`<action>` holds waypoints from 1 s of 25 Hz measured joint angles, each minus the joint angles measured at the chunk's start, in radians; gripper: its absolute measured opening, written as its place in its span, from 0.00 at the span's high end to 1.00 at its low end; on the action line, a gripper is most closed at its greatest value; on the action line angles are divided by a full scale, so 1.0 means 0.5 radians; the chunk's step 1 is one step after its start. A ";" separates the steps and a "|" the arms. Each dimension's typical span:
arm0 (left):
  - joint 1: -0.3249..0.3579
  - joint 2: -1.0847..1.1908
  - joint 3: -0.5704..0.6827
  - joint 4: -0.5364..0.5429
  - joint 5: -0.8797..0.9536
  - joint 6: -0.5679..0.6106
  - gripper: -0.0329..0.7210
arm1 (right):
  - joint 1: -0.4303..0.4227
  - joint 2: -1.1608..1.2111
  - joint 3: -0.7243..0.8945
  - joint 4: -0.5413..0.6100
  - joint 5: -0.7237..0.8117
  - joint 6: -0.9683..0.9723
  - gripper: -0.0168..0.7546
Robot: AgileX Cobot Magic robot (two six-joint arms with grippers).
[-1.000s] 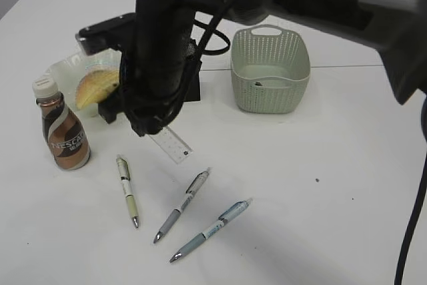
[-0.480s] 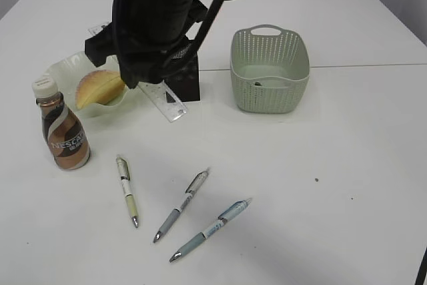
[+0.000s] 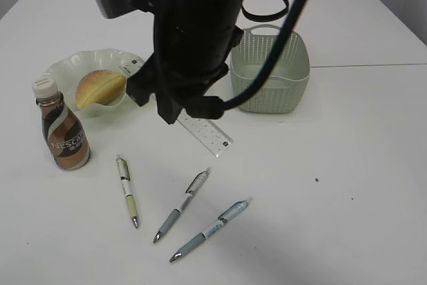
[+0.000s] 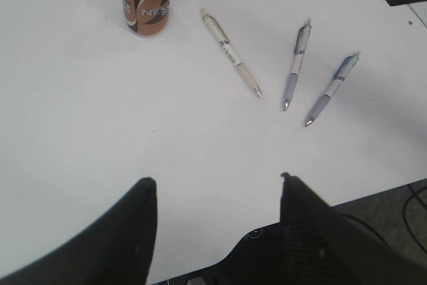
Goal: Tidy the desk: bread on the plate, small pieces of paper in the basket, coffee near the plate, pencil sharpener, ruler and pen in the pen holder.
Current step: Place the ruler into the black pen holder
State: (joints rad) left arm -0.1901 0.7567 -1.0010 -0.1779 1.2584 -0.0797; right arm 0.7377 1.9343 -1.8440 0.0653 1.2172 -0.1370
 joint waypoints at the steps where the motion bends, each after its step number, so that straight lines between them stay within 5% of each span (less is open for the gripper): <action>1: 0.000 0.000 0.000 0.000 0.000 0.000 0.38 | 0.000 -0.060 0.100 0.000 -0.054 -0.005 0.63; 13: 0.000 0.000 0.000 0.000 0.000 0.000 0.38 | -0.135 -0.672 1.172 -0.233 -1.092 0.217 0.63; 25: 0.000 0.000 0.000 0.000 0.000 0.000 0.38 | -0.595 -0.706 1.524 -0.249 -2.357 0.274 0.63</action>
State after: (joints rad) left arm -0.1901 0.7567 -1.0010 -0.1779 1.2584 -0.0797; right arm 0.4400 1.5811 -1.0819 -0.0593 0.0387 0.0000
